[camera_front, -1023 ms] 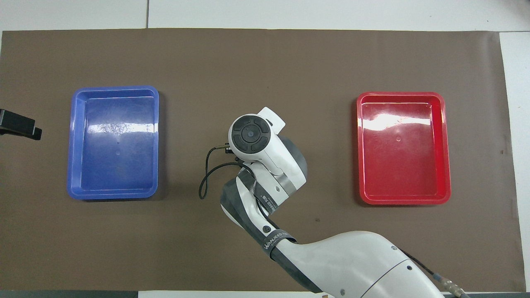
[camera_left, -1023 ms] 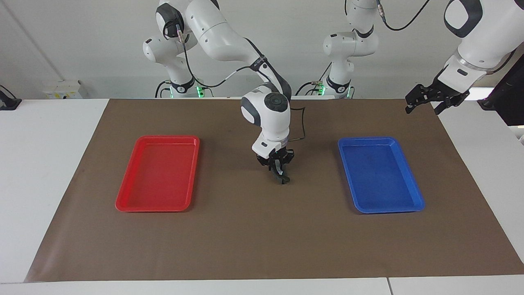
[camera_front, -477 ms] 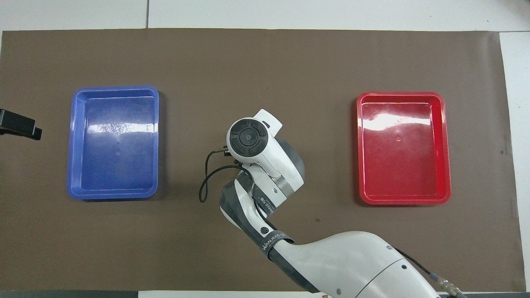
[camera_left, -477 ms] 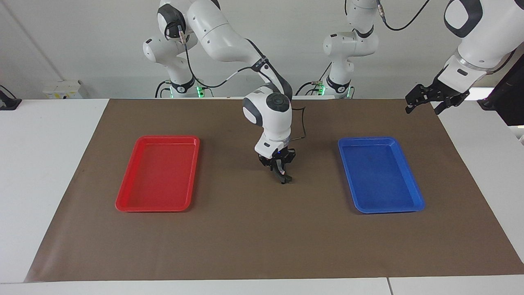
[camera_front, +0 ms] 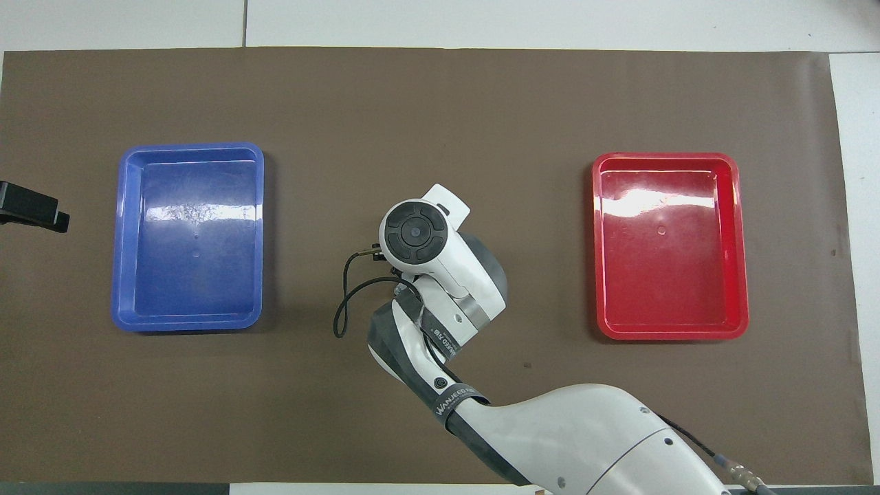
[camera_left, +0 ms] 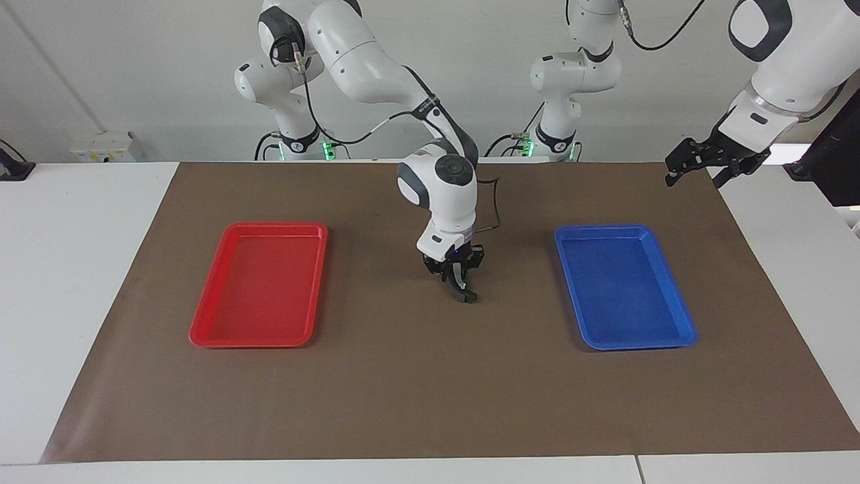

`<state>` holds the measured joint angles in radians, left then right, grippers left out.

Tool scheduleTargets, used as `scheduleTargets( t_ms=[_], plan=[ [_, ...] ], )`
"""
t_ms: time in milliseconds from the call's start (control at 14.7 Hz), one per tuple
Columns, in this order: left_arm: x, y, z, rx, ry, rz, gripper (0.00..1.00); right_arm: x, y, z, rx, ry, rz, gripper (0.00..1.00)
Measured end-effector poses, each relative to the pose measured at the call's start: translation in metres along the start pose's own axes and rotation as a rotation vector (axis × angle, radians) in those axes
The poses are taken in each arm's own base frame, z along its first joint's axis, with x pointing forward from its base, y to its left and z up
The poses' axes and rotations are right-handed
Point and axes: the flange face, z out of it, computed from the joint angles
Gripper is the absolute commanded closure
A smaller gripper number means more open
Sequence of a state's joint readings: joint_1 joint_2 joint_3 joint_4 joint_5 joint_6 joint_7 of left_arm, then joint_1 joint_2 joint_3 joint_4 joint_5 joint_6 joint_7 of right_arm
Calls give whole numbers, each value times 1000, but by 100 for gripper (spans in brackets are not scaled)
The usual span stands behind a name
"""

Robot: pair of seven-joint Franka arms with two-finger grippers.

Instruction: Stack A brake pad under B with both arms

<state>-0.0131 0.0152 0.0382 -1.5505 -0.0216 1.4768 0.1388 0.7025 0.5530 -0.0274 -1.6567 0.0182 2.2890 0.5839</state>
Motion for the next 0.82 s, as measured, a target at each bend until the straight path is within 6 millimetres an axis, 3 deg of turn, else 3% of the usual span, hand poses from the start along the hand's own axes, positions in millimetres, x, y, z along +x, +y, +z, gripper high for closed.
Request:
scheduleTargets(
  t_ms=[205,409,545,818],
  plan=[
    [0,0,0,0,0,0,1,1,1,-4,-1,0,2,0],
    [0,0,0,0,0,0,1,15,24,-41,-4,16,41,0],
    [0,0,0,0,0,0,1,35,65,-85,2,35,108,0],
    [0,0,0,0,0,0,1,63,179,-165,-6,54,268,0]
  ],
)
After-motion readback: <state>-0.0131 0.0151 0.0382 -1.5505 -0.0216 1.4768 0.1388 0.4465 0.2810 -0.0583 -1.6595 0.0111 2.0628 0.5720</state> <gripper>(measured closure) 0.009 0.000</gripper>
